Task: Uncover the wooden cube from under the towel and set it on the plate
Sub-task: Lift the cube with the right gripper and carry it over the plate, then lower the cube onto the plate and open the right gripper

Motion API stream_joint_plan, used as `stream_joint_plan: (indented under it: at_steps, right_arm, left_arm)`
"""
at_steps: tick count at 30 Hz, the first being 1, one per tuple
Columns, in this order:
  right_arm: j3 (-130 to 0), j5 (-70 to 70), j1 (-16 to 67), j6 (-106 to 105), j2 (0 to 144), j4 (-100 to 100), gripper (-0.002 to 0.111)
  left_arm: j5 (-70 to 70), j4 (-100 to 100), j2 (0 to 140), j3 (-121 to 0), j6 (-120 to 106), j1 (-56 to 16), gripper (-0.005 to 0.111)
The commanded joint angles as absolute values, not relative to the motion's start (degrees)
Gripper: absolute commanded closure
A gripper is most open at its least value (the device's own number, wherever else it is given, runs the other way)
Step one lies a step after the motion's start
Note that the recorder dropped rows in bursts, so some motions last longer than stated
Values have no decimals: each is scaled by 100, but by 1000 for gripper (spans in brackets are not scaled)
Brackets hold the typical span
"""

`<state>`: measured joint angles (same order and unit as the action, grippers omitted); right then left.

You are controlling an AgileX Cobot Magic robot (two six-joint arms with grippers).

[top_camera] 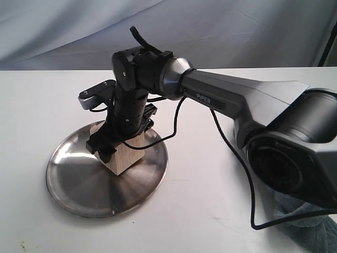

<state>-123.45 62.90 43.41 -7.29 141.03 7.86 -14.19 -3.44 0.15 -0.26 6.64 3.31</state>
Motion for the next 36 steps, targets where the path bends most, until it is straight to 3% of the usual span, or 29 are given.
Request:
stream_joint_plan:
  at_steps: [1,8,15,36]
  right_arm:
    - [-12404,6212,4352,-754,14144,825,90]
    - [-12404,6212,4352,-754,14155,825,48]
    - [-12404,6212,4352,-754,14108,1108,14]
    - [-12404,6225,4341,-754,13060,977,12]
  left_arm:
    - [-1369,-371,0,0,684,343,107]
    - [-1369,-371,0,0,684,343,107]
    - [-1369,-371,0,0,684,343,107]
    - [-1369,-371,0,0,684,343,107]
